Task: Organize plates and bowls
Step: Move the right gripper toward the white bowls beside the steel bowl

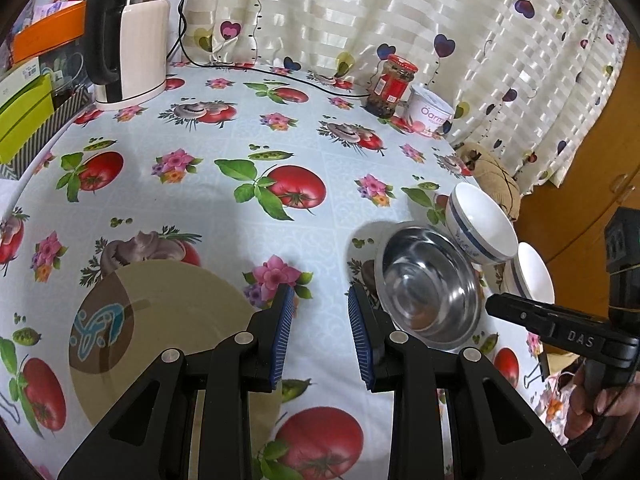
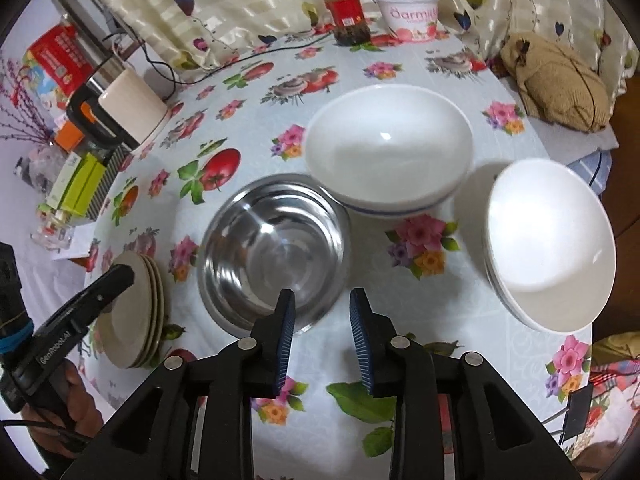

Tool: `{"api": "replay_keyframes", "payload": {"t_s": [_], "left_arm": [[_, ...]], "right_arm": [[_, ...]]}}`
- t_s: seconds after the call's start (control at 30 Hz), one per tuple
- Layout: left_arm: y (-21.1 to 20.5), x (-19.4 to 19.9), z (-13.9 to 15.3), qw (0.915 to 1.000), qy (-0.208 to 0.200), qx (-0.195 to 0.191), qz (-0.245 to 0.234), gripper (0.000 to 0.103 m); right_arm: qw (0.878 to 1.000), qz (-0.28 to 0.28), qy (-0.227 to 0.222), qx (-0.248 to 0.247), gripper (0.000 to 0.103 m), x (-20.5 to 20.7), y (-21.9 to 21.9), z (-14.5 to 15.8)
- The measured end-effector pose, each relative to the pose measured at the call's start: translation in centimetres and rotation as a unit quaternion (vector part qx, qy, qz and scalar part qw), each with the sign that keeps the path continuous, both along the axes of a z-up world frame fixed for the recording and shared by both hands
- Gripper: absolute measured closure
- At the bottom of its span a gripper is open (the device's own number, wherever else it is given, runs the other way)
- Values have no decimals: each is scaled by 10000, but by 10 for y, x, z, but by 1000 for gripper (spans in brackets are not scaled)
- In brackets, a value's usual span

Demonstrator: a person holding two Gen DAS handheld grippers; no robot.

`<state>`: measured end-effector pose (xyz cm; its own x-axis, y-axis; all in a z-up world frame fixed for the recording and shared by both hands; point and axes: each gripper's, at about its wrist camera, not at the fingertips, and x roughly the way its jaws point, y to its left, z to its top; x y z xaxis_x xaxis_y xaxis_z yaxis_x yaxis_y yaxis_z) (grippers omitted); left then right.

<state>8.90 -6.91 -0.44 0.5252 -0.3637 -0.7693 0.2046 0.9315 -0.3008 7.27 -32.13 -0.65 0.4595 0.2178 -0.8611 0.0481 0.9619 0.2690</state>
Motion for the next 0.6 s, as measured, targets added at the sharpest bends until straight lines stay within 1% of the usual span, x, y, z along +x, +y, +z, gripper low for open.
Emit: {"api": "replay_keyframes", "payload": {"t_s": [0.27,0.4,0.6], "left_arm": [[-1,6,-6,9998,55,195,-74,73],[-7,8,-4,9996,4,274,-88,73],[-17,9,5,9993,-133,363,13,73]], "right_arm": [[9999,33,-97,-116,69,0,20,9],[9997,84,-192,-143,68,-3,24,13],[9982,301,-383,-342,67,-5,25,22]]}}
